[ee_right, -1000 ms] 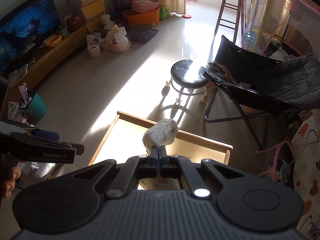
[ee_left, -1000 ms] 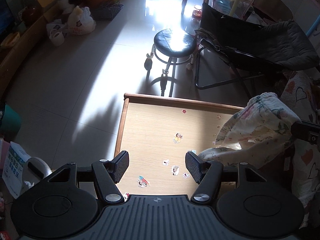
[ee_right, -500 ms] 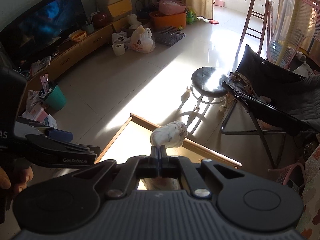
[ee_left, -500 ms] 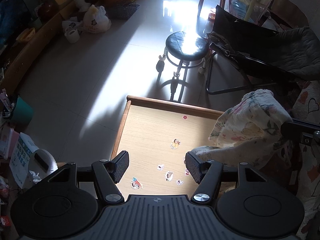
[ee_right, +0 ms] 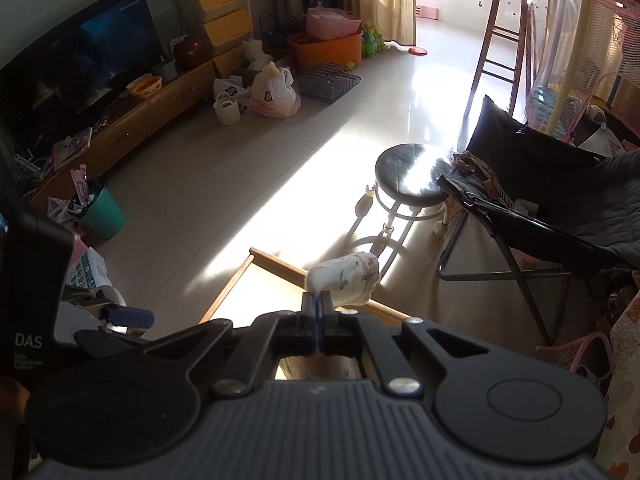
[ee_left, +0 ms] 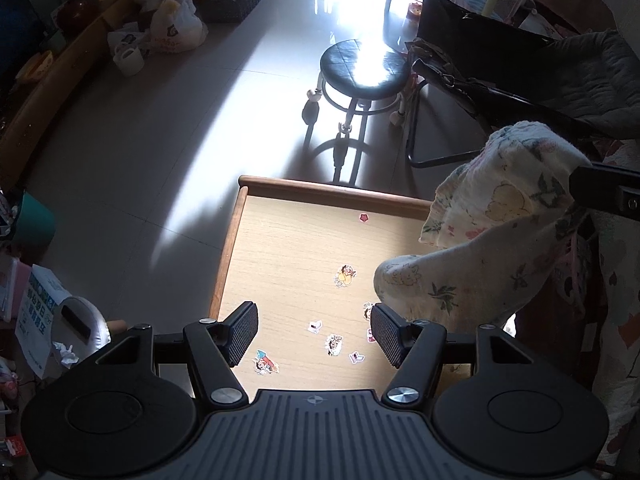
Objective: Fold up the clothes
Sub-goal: 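Carry the floral cloth over the wooden table with the right gripper, then open the right gripper to drop the floral cloth onto the table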
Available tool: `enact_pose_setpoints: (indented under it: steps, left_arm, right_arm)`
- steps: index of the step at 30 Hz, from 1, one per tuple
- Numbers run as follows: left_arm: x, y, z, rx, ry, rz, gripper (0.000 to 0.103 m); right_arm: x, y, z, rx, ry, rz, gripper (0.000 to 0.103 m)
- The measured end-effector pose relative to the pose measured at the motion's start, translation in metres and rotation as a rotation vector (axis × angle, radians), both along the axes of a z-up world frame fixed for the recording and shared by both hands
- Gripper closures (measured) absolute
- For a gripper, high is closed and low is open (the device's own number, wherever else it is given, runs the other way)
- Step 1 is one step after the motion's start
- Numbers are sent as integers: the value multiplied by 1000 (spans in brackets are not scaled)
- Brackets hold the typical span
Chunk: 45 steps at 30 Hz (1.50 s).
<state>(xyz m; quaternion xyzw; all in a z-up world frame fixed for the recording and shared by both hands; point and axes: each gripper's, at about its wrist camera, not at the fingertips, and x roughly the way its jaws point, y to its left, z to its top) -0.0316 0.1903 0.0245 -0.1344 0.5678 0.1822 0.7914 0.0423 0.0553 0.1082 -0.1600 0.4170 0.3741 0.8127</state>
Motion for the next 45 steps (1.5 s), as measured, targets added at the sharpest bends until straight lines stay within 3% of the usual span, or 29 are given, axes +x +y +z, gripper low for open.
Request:
enact_pose_setpoints:
  steps: [12, 19, 24, 33, 38, 45]
  left_arm:
    - [1, 54, -14, -4, 10, -72, 38]
    - [1, 65, -51, -28, 16, -132, 38]
    - [13, 50, -93, -45, 27, -183, 38]
    - [41, 9, -150, -69, 15, -250, 38]
    - [44, -27, -178, -78, 5, -321, 38]
    - [37, -60, -222, -99, 56, -313, 38]
  right_arm:
    - [27, 36, -15, 20, -32, -117, 102]
    - [29, -10, -89, -6, 76, -275, 101]
    - [18, -54, -148, -28, 157, -393, 98]
    - [-9, -109, -218, -71, 244, -545, 97]
    - [-18, -122, -240, -79, 270, -552, 96]
    - [-30, -136, -269, -90, 306, -549, 80]
